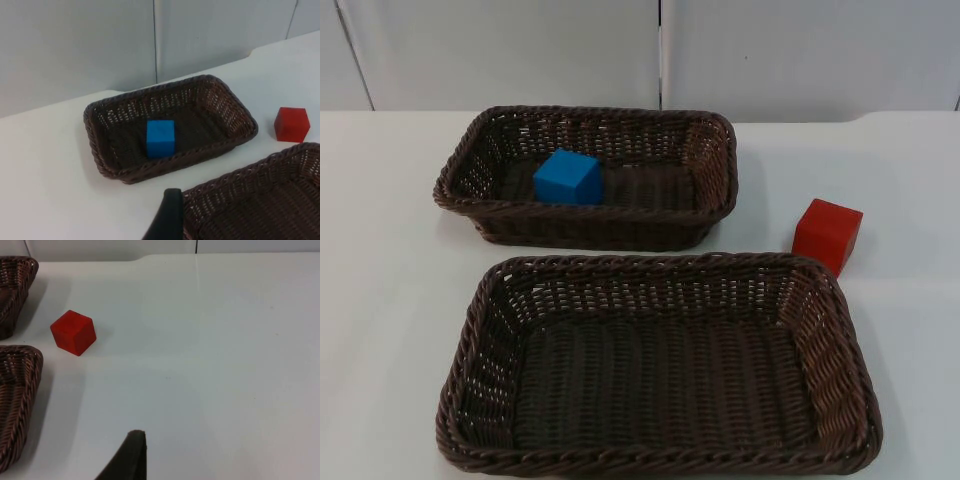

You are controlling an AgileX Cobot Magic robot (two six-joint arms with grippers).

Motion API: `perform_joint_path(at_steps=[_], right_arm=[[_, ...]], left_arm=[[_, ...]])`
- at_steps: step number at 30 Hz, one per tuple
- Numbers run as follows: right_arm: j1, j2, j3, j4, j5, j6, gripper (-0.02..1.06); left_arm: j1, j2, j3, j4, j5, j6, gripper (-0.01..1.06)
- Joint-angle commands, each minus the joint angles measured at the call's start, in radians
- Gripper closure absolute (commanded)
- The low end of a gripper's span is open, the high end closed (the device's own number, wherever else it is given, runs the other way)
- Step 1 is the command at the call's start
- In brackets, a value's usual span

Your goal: Pick up one cube with the left hand and place it into the upper basket. Pick up one cube with the right hand and place it into the lower basket.

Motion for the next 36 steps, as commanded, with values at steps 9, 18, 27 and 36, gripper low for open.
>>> perform_joint_path(at_steps=[9, 18, 27, 36], right_arm=[[-0.004, -0.002, 0.001, -0.004, -0.006, -0.004, -0.01], [-0.004, -0.002, 0.001, -0.004, -0.010, -0.006, -0.01], [-0.004, -0.002, -0.002, -0.004, -0.015, -0.006, 0.00], [-0.004, 0.076, -0.140, 0.008, -0.019, -0.006, 0.00]], left_arm=[[-0.004, -0.055, 0.059, -0.004, 0.006, -0.003, 0.27], [-0.004, -0.053, 0.060, -0.001, 0.007, -0.003, 0.27], [-0.004, -0.053, 0.060, 0.008, 0.005, -0.001, 0.27], [-0.004, -0.053, 0.060, 0.020, 0.006, -0.001, 0.27]])
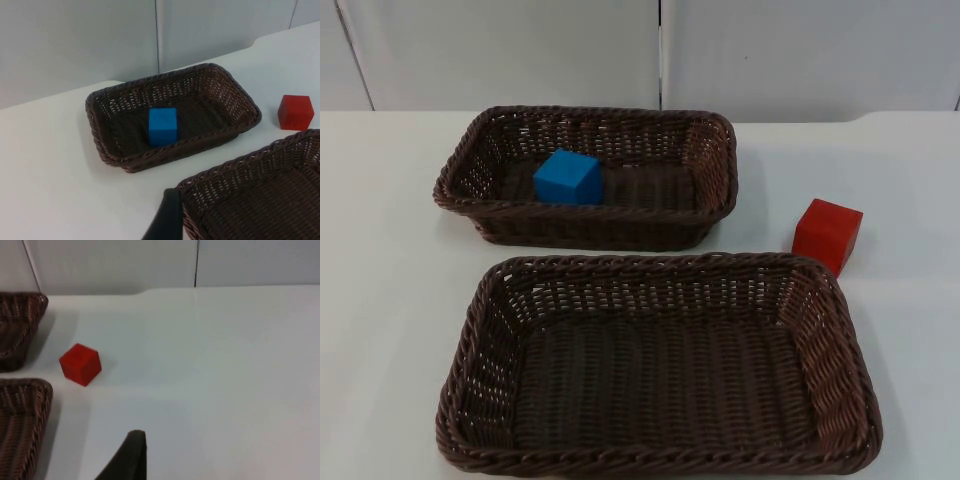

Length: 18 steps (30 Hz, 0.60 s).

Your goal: Pick up one cube with the left hand and place it into the upper basket. Pick up one cube with the right hand and place it into the lower basket.

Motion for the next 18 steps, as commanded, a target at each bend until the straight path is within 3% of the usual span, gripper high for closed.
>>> perform_joint_path(at_steps=[1, 18], right_arm=[[-0.004, 0.044, -0.030, 0.004, -0.017, -0.006, 0.00], [-0.004, 0.614, -0.254, -0.002, -0.069, -0.049, 0.00]], left_arm=[[-0.004, -0.004, 0.004, 0.008, 0.004, -0.001, 0.27], [-0.004, -0.004, 0.004, 0.010, 0.004, -0.001, 0.27]])
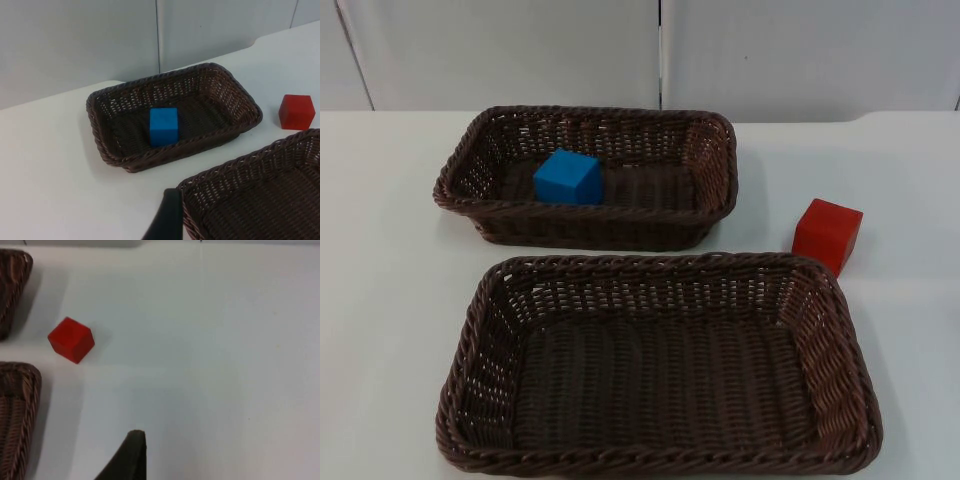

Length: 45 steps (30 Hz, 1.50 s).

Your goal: Pick up one cube with the left hand and place it into the upper basket. Pick up one cube with the right hand and place it into the lower basket.

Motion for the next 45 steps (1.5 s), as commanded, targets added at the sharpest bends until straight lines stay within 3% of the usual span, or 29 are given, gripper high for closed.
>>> perform_joint_path(at_steps=[1, 10, 16, 19, 22, 36, 45], right_arm=[[-0.004, 0.074, -0.026, -0.002, -0.026, -0.015, 0.00], [-0.004, 0.337, -0.099, 0.008, -0.082, -0.016, 0.00], [-0.004, 0.500, -0.140, 0.099, -0.167, -0.070, 0.00], [0.000, 0.591, -0.185, 0.179, -0.159, -0.128, 0.00], [0.020, 0.650, -0.211, 0.198, -0.166, -0.151, 0.00], [0.250, 0.986, -0.396, 0.117, -0.200, -0.151, 0.00], [0.326, 1.175, -0.537, 0.034, -0.200, -0.151, 0.00]], left_arm=[[-0.004, -0.004, 0.004, 0.006, 0.004, -0.001, 0.27], [-0.004, -0.004, 0.004, 0.006, 0.004, -0.001, 0.27], [-0.004, -0.004, 0.004, 0.006, 0.004, -0.001, 0.27], [-0.004, -0.004, 0.004, 0.006, 0.004, -0.001, 0.27], [-0.004, -0.004, 0.004, 0.003, 0.004, -0.001, 0.27], [-0.004, -0.004, 0.004, 0.003, 0.004, -0.001, 0.27], [-0.004, -0.004, 0.004, 0.005, 0.004, -0.001, 0.27]])
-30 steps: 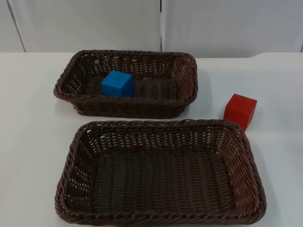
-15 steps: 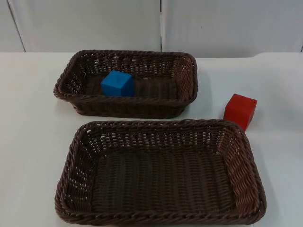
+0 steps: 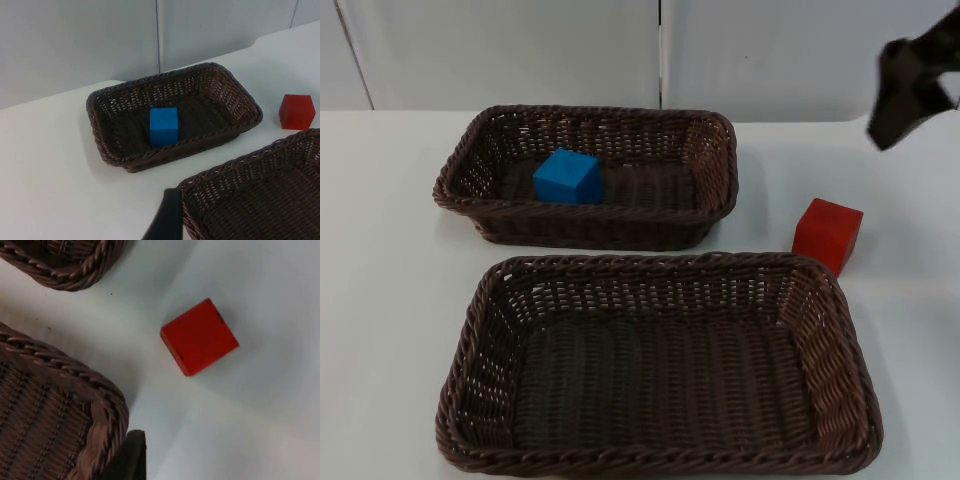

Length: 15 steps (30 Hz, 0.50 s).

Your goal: Pick up one cube with the left hand and place it into the upper basket. Pick up one cube with the right hand and place it into the lower basket.

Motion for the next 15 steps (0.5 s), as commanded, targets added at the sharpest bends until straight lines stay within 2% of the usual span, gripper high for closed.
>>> perform_joint_path(at_steps=[1, 11, 15], right_arm=[[0.008, 0.068, -0.063, -0.018, -0.005, -0.005, 0.00], [0.008, 0.252, -0.216, -0.014, 0.052, -0.084, 0.00], [0.008, 0.314, -0.239, -0.014, 0.030, -0.115, 0.00]], left_arm=[[-0.004, -0.004, 0.004, 0.005, 0.004, -0.001, 0.27], [-0.004, -0.004, 0.004, 0.029, 0.003, -0.001, 0.27], [-0.004, -0.004, 0.004, 0.031, 0.003, -0.001, 0.27]])
